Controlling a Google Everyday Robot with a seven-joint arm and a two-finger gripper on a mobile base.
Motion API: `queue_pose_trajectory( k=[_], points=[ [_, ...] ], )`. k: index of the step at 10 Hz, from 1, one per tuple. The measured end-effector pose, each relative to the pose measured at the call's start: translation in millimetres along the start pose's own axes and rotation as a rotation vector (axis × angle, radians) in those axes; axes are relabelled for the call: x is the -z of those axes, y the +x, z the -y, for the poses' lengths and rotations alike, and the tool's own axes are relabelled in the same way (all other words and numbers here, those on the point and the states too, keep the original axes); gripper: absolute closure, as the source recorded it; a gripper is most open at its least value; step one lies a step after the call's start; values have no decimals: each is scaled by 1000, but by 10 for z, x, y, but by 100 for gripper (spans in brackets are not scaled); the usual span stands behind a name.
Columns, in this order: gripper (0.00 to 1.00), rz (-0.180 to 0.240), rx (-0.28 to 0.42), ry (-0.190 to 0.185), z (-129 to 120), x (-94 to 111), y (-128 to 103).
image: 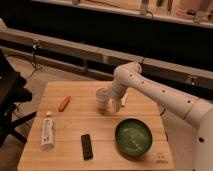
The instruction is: Place the ceramic cup in the ceramic bowl
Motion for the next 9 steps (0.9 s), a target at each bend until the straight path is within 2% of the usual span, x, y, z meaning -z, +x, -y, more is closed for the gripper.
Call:
queue_pose_trajectory(
  k=[5, 8, 9],
  points=[
    [20, 30, -15, -55, 67, -333, 45],
    [20, 53, -21, -64, 113, -456, 24],
    [27, 54, -17, -66, 108, -486, 12]
  ],
)
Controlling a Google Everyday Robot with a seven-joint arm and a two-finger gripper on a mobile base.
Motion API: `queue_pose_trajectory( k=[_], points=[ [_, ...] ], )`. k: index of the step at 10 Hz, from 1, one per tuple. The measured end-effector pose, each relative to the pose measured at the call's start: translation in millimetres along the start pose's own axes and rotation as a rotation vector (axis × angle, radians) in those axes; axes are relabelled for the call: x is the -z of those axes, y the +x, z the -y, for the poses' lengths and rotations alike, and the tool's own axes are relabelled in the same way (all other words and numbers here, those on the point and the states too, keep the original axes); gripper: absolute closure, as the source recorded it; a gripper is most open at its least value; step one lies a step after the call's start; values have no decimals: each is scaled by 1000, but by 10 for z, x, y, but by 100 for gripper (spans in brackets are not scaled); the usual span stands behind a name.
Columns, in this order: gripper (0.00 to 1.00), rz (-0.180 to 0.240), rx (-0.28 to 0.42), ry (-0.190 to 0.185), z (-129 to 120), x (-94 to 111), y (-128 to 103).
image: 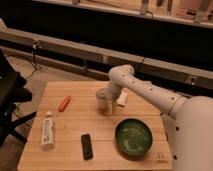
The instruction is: Place the ceramic cup in the ceramic bowl
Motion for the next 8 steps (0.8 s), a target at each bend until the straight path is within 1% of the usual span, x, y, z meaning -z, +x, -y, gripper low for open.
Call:
queue_pose_trajectory(
  k=[1, 2, 3, 4, 5, 6, 8],
  points=[
    [34, -6, 4, 3, -10, 29, 0],
    [44, -13, 2, 10, -21, 112, 22],
    [55, -15, -1, 10, -41, 230, 45],
    [67, -13, 0, 7, -38, 295, 32],
    [75, -11, 4, 6, -26, 292, 19],
    [79, -10, 7, 1, -33, 257, 14],
    [82, -11, 9, 5, -41, 215, 29]
  ],
)
